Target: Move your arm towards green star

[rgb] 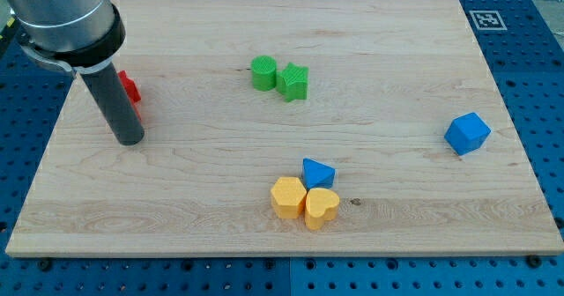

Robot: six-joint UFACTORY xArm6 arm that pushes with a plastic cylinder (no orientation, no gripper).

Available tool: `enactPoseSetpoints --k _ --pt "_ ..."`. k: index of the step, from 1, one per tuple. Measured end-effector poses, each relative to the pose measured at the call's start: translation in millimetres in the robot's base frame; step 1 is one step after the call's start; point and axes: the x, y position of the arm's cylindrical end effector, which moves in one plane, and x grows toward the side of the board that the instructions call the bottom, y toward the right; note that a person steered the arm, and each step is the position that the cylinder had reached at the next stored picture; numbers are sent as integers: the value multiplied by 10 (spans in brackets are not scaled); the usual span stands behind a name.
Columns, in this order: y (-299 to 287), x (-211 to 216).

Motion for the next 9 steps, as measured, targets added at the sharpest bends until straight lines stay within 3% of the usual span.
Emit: enactPoseSetpoints --k 1,4,6,8,9 --pt "76 0" --pt "1793 -41" --pt "2739 -322" --pt "2712 -779" --pt "2478 -807"
